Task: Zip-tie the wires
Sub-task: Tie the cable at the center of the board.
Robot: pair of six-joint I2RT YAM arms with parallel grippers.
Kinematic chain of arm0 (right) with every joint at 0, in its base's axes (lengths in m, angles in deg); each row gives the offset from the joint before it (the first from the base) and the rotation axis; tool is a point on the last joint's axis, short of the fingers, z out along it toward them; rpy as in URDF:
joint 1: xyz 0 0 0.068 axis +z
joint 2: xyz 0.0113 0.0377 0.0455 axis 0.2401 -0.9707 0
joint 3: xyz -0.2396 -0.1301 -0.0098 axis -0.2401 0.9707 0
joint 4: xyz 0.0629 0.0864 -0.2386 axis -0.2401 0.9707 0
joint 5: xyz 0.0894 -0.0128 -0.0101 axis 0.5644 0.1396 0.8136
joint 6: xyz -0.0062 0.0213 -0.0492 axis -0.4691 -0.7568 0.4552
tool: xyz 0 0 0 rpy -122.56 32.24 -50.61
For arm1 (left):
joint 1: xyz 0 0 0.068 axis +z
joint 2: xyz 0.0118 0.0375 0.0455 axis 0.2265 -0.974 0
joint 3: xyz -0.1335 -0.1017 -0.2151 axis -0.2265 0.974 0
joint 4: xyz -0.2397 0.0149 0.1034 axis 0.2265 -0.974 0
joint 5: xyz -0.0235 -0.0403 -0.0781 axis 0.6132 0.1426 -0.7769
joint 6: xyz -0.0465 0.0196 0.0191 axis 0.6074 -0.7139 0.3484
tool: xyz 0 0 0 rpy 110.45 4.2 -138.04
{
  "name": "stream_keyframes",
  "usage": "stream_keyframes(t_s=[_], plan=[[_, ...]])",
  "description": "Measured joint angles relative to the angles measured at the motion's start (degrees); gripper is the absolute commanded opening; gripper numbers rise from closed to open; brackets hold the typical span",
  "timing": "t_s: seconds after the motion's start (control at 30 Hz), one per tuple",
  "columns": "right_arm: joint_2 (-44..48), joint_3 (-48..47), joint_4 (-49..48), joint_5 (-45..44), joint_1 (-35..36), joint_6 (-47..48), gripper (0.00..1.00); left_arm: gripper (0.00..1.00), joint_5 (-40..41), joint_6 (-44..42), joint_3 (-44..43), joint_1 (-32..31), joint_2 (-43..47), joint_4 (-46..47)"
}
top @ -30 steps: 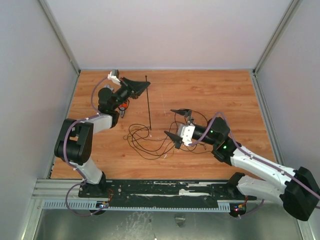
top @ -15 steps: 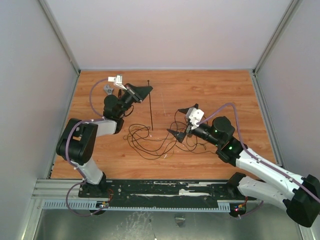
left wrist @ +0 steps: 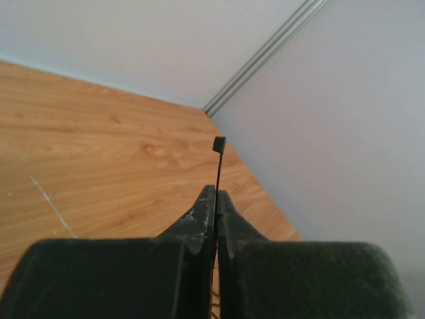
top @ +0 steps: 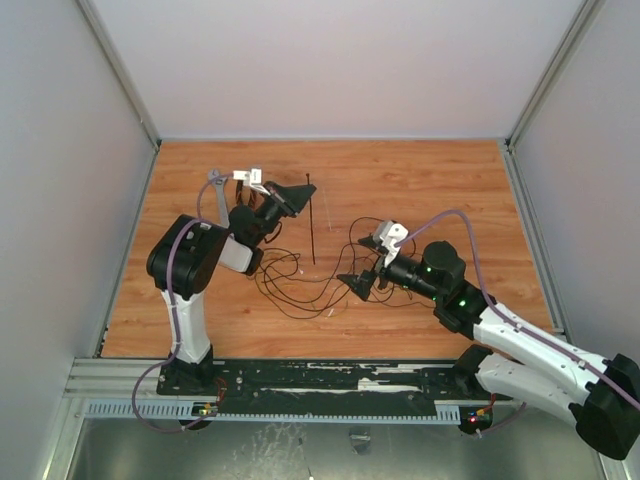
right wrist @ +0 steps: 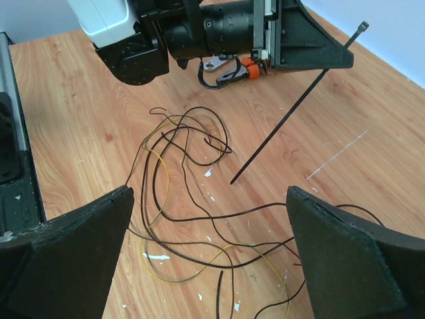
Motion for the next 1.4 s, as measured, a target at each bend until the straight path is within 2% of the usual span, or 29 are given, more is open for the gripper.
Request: stream_keyframes(t_s=[0.17, 0.3, 0.6, 0.97, 1.17, 1.4], plan=[[-0.42, -0.02, 2.23, -0.26, 0.00, -0.76, 0.99, 0.00, 0.00, -1.22, -0.26, -0.61, -1.55, 0.04], [-3.85, -2.43, 7.98, 0.04, 0.00, -3.02, 0.99, 0.00, 0.04, -1.97, 0.42, -1.31, -1.79, 0.13], [-9.81, -5.60, 16.31, 6.14, 0.00, -12.17, 0.99, 0.00, 1.42, -2.71, 7.89, -3.19, -2.64, 0.15], [-15.50, 1.33, 13.62, 7.80, 4.11, -22.49, 0.99, 0.00, 1.97, -3.61, 11.89, -5.18, -2.69, 0.20], [-20.46, 1.40, 11.47, 8.72, 8.15, -24.17, 0.99, 0.00, 2.45, -4.76, 13.92, -6.10, -2.62, 0.22], [-25.00, 2.40, 9.01, 9.62, 9.33, -24.76, 0.99, 0.00, 3.45, -6.60, 15.91, -7.39, -1.01, 0.20]])
